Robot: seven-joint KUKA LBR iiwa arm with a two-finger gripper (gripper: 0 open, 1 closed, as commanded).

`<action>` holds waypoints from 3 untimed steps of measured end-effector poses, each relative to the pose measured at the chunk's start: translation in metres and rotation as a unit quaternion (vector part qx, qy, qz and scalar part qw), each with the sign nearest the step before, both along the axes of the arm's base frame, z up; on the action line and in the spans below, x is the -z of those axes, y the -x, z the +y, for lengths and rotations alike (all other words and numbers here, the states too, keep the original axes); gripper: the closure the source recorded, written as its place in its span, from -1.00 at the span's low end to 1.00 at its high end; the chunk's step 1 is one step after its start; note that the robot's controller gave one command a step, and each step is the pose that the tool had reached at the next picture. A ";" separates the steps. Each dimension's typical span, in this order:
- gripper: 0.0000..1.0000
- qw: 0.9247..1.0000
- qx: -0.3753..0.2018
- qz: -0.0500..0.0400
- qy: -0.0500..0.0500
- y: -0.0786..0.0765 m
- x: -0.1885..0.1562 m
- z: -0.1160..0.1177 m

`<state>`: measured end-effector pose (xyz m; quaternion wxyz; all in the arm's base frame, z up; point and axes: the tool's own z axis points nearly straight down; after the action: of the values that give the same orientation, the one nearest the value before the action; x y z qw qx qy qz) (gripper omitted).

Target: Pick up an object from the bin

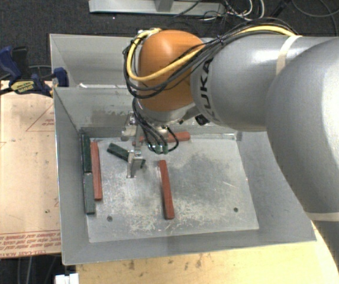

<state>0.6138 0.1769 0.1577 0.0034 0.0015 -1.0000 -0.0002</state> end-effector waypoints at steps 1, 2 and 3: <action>-1.00 1.000 0.001 -0.004 -0.001 -0.002 -0.005 -0.001; 1.00 0.999 -0.048 -0.010 -0.003 -0.044 0.079 -0.042; 1.00 0.999 -0.048 -0.010 -0.003 -0.044 0.079 -0.042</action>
Offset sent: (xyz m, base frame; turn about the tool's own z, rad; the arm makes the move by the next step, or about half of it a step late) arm 0.0388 -0.0440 -0.0877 -0.0971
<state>0.6575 0.1351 0.0785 -0.0063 0.0491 -0.9988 -0.0029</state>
